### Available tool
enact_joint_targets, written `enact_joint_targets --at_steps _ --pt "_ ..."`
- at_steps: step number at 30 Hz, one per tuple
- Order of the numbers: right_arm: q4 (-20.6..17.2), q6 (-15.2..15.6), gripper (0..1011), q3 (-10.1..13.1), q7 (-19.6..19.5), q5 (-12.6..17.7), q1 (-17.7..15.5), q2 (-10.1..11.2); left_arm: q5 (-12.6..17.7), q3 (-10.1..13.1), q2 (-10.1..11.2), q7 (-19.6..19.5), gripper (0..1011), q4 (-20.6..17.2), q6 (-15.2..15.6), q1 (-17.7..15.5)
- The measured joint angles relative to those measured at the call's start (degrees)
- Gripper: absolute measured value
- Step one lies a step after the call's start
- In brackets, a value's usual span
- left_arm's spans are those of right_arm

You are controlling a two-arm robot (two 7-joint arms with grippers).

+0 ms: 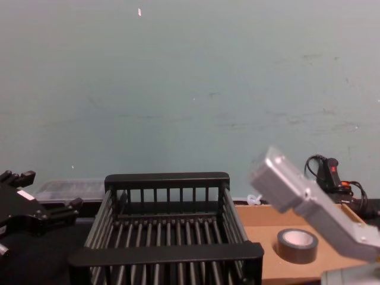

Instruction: Pick up the white tape and place it into the black box , Pick up the silver tape and place it into the brown box.

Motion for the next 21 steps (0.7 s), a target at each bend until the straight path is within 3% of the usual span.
enact_joint_targets --at_steps 12,21 --pt "-6.18 -1.04 91 1.86 0.84 3.34 -0.90 3.11 0.00 0.00 0.00 0.00 1002 0.00 0.00 0.00" --pt "-8.63 -2.18 91 2.98 0.87 5.33 -0.59 4.59 0.00 0.00 0.00 0.00 1001 0.00 0.00 0.00"
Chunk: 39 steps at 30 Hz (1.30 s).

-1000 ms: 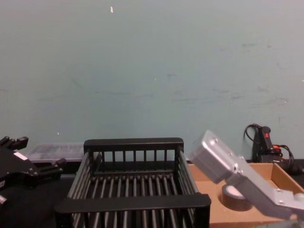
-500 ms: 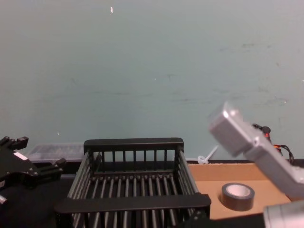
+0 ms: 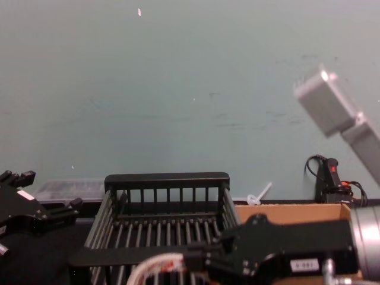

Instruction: Pick up the white tape and place it into the black box , Pick up the silver tape and place it into the brown box.

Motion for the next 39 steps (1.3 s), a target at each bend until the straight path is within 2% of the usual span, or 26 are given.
enact_joint_targets --at_steps 7,15,20,28,31,39 --pt "-0.05 -0.43 91 1.02 -1.37 0.89 1.12 -0.11 0.00 0.00 0.00 0.00 1001 0.00 0.00 0.00" --pt "2.49 0.41 91 2.28 -4.70 1.12 3.43 -2.34 0.00 0.00 0.00 0.00 1001 0.00 0.00 0.00" --pt "6.57 0.82 91 3.06 -7.50 0.36 6.14 -5.35 0.00 0.00 0.00 0.00 1001 0.00 0.00 0.00" --pt "11.30 1.97 91 3.90 -11.80 -1.67 8.50 -9.18 0.00 0.00 0.00 0.00 1001 0.00 0.00 0.00" --pt "14.29 2.72 91 4.27 -14.19 -3.09 9.76 -11.43 0.00 0.00 0.00 0.00 1001 0.00 0.00 0.00" --pt "20.44 3.19 91 4.65 -19.07 -6.33 12.01 -15.54 0.00 0.00 0.00 0.00 1001 0.00 0.00 0.00"
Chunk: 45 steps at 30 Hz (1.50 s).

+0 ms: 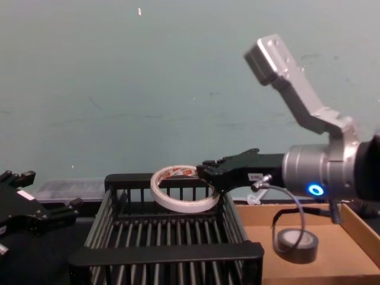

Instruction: Pick up the white tape and place it into the black box , Pick up the silver tape and place it into the brown box.

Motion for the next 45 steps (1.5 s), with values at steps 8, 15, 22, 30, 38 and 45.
enact_joint_targets --at_steps 8,15,22,30,38,45 --pt "5.22 -0.39 91 0.38 -2.70 -2.32 1.60 -2.89 0.00 0.00 0.00 0.00 1002 0.00 0.00 0.00" --pt "7.24 -0.55 91 0.75 -3.92 -3.49 2.14 -4.12 0.00 0.00 0.00 0.00 1001 0.00 0.00 0.00" --pt "6.94 -0.58 91 0.66 -3.76 -3.40 2.13 -3.96 0.00 0.00 0.00 0.00 1001 0.00 0.00 0.00" --pt "6.73 -0.59 253 0.61 -3.61 -3.24 2.04 -3.83 0.00 0.00 0.00 0.00 1001 0.00 0.00 0.00" --pt "6.62 -0.59 531 0.56 -3.54 -3.13 2.00 -3.77 0.00 0.00 0.00 0.00 1001 0.01 0.00 0.00" --pt "6.58 -0.59 732 0.53 -3.51 -3.09 1.98 -3.74 0.00 0.00 0.00 0.00 1002 0.00 0.00 0.00"
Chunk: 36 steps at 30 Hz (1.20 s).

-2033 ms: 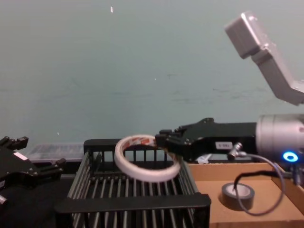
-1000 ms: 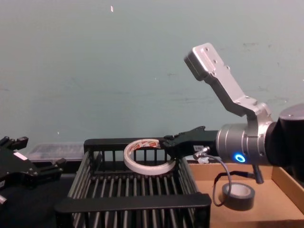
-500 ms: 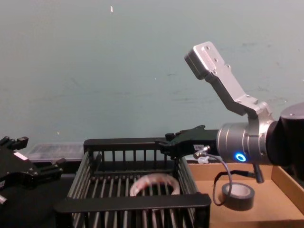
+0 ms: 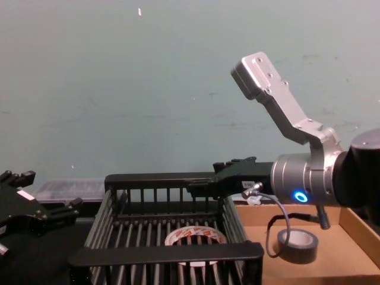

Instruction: Pick up the white tape and place it into the black box , Pick up the silver tape and place it into the brown box.

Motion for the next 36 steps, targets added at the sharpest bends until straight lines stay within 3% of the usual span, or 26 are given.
enact_joint_targets --at_steps 4,9,16,22,36 --pt "-0.03 0.00 881 0.00 0.03 0.02 -0.02 0.02 0.00 0.00 0.00 0.00 1001 0.00 0.00 0.00" --pt "-0.06 0.00 991 0.00 0.05 0.03 -0.03 0.04 0.00 0.00 0.00 0.00 1001 0.00 0.00 0.00" --pt "-1.33 -0.12 1002 0.52 -0.09 0.03 -0.72 0.41 0.00 0.00 0.00 0.01 1001 0.01 0.01 0.00" --pt "-8.40 -0.42 1003 3.98 -2.35 0.17 -5.09 3.17 0.00 0.00 0.00 0.01 1001 0.00 0.00 0.00" --pt "-15.44 1.14 1002 9.07 -4.46 0.28 -11.33 5.49 0.00 0.00 0.00 0.00 1001 0.00 0.00 0.00"
